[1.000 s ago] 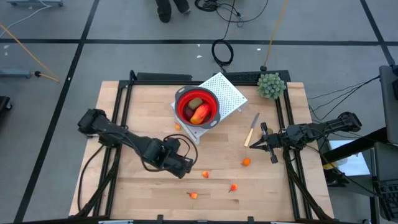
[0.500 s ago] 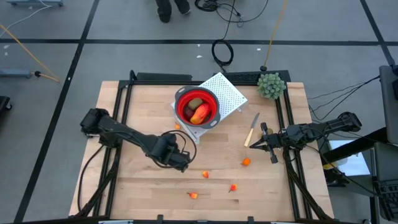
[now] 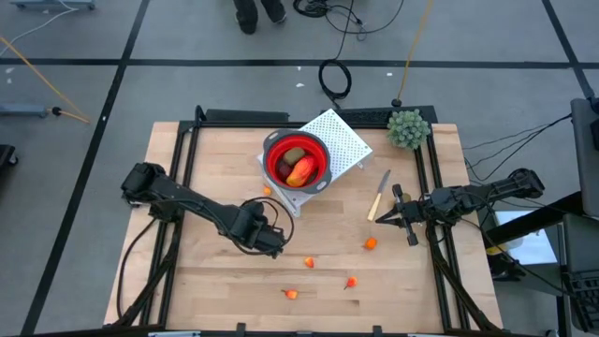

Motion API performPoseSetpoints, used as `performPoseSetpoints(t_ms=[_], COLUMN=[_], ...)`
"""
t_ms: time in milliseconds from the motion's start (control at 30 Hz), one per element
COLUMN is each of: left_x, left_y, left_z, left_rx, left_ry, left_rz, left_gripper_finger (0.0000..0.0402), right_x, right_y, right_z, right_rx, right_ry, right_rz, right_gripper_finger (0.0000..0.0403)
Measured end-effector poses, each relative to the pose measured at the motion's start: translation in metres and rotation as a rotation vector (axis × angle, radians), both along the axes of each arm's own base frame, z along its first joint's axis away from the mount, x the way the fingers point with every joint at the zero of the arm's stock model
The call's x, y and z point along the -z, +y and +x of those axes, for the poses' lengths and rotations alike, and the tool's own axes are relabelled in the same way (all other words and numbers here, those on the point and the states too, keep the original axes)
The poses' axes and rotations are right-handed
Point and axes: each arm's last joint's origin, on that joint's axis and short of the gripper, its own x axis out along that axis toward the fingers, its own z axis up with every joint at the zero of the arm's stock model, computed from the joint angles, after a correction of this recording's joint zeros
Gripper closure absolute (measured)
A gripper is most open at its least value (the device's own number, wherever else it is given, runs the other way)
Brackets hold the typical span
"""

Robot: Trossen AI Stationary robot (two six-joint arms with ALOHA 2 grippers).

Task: Pick & Place Fruit
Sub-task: Put the pomegranate into the red strainer bowl on the shelf

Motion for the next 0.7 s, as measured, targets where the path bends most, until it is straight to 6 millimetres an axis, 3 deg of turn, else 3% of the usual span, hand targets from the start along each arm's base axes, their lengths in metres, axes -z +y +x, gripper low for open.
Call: performPoseSetpoints(t_ms=[300,700], left_x=[0.027,0.044], left_y=[0.007,0.038], left_z=[-0.003,0.002], left_rx=[-0.009,0.036], left_ry=[0.009,0.014], left_rz=[0.003,0.011], left_gripper_finger=[0.0088,0.0080], right_x=[0.000,0.000], right_y=[0.000,0.000], right_z=[0.000,0.000], right_rx=[0.000,0.000], right_ry=[0.000,-0.003], right_rz=[0.000,0.001], right_gripper_finger=[0.0403,0.0403])
